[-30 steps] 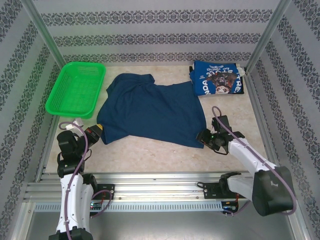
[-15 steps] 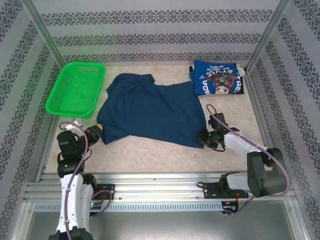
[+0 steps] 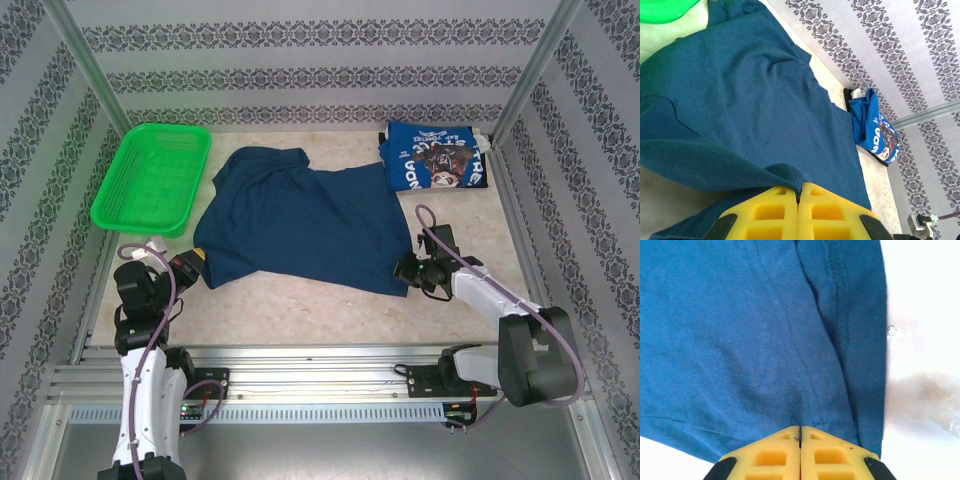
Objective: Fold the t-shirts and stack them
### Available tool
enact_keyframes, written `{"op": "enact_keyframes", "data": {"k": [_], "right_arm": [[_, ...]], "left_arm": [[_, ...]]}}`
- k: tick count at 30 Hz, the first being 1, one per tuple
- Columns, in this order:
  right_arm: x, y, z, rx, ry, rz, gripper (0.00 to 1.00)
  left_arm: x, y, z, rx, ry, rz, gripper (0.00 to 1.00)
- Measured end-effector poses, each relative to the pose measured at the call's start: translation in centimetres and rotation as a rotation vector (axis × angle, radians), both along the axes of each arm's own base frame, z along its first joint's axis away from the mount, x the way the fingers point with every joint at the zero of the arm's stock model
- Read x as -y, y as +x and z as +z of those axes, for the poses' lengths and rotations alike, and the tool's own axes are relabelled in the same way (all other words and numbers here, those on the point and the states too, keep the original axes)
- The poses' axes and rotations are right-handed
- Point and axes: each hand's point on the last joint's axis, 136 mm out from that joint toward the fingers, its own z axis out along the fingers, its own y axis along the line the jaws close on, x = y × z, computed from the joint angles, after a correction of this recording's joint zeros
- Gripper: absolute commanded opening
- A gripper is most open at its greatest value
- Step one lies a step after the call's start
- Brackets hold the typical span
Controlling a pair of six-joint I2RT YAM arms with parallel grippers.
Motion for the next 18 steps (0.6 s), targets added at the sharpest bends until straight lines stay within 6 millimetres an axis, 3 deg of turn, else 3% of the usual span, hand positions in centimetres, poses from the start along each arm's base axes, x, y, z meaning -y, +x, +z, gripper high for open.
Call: {"op": "enact_keyframes", "data": {"k": [5,9,14,18], "right_arm": [[0.0,0.1,2.0,0.070,0.006,0.005,0.02],[0.8,-0.3,1.6,0.046,-0.021,-0.004,0.33],[1.5,-1.0,-0.6,-0.052,-0.064,-0.005,0.35],[1.8,-0.8,-1.1,-0.070,-0.087,-0.006,0.35]], "left_arm": [[0.0,0.0,0.0,0.001,0.002,-0.001,0.00],[0.0,0.0,0.0,0.001,0.003,-0.001,0.00],[0.0,0.0,0.0,0.002,0.003,-0.001,0.00],[0.0,0.0,0.1,0.006,0.004,-0.001,0.00]]}}
